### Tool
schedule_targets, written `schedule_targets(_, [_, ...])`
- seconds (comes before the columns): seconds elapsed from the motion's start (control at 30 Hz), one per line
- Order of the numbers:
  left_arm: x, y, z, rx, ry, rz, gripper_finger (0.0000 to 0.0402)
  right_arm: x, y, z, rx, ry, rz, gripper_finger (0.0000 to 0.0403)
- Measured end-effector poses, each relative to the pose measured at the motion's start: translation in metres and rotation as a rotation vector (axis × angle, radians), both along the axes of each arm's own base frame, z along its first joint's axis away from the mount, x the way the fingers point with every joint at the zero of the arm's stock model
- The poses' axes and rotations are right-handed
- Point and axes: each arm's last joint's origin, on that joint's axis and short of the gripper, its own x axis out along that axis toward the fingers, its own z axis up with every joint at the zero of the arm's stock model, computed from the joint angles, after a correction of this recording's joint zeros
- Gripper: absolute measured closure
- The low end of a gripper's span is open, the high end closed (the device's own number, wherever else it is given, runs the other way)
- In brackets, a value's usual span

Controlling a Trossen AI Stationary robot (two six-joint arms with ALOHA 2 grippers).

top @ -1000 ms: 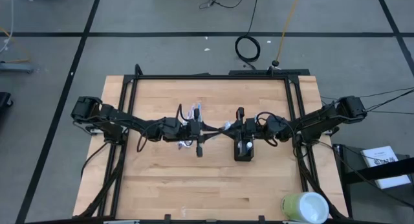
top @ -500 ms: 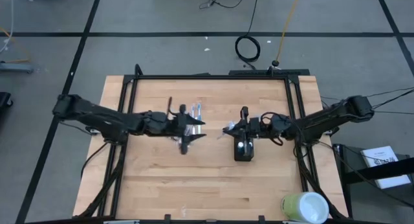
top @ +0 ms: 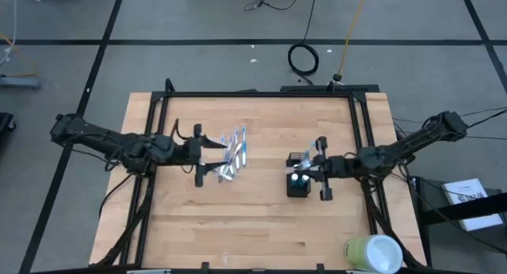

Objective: Pick & Place toothbrushing station
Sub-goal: Put the blue toothbrush into the black organizer

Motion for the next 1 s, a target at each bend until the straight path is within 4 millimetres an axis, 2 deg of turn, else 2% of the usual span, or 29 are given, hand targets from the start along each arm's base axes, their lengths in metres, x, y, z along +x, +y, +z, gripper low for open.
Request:
schedule_targets(0.3, [-0.022,0.008,-0.038,-0.049,-0.045,0.120,0.0167,-0.022,0.019,0.007,-0.046,-0.009,-0.068,0.0392])
schedule_targets(0.53, [-0.039,0.013,-0.060,-0.038,-0.132,0.113,0.0167,-0.031,0.020,0.005,-0.043,0.045,-0.187,0.0392])
schedule_targets(0.7, [-0.048,0.015,-0.067,-0.055,-0.183,0.120,0.0167,-0.033,0.016,0.001,-0.027,0.091,-0.283,0.0392])
schedule_targets(1.0, [-0.049,0.016,-0.070,-0.089,-0.182,0.124,0.0167,-0.031,0.004,-0.012,0.039,0.181,-0.414,0.0392])
